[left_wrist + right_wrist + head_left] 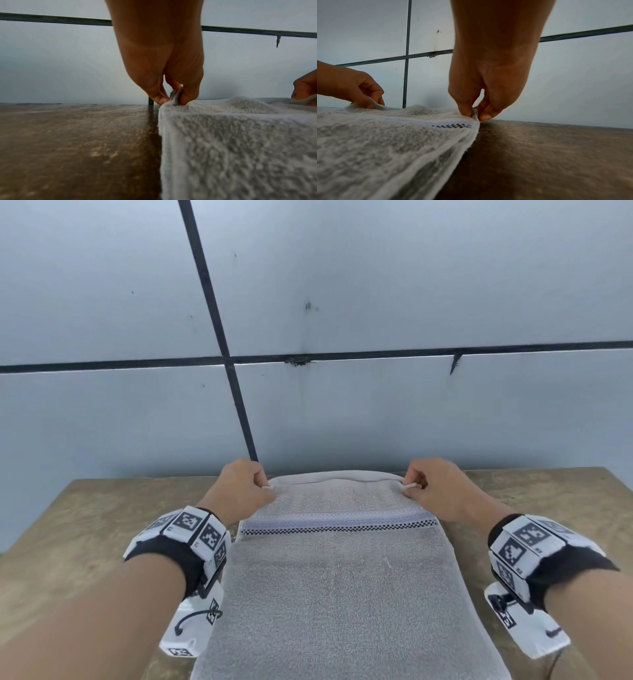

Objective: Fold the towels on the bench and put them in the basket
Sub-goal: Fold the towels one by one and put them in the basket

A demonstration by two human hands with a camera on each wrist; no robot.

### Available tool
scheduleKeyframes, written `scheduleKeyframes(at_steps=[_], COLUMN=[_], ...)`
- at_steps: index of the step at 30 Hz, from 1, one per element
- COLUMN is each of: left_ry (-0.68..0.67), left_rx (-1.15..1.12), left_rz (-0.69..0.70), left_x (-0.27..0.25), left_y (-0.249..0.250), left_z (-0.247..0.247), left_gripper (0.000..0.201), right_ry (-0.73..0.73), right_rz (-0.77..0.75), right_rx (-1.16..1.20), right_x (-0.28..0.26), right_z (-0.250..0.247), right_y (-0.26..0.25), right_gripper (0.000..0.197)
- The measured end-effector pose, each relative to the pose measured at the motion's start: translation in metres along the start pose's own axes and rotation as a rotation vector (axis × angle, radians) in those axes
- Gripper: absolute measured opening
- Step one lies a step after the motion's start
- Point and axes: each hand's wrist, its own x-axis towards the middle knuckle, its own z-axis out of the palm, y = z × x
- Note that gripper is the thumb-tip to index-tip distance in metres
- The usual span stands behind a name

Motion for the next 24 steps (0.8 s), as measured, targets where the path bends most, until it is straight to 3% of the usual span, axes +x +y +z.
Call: scheduleKeyframes(at_steps=[3,5,10,17,24], left_ry=[-0.025,-0.015,0.039,0.066,0.070], left_rx=[-0.029,-0.065,-0.165,-0.228,-0.251], left_rz=[0.004,0.012,0.041,0.108,0.186], left_x=[-0.010,-0.017,-0.045,-0.102,-0.164], left_y=[0.006,0.010,0.014,0.026,0.036], left_z=[-0.010,-0.020,-0.058,-0.114,-0.146], left_gripper=[0.023,0.015,0.011,0.007,0.011], right_ry=[0.003,0.071,0.224,0.278,0.298], right_rz=[0.020,0.018,-0.008,-0.020,-0.038], right_rx=[0.062,0.110,0.228,0.338,0.422], right_x=[-0.010,-0.018,-0.046,-0.105,-0.170], right_z=[-0.002,-0.006,-0.029,-0.081,-0.112], right_y=[-0.005,-0.009,-0.018,-0.049,-0.078], right_gripper=[0.019,0.012,0.020,0.019,0.007])
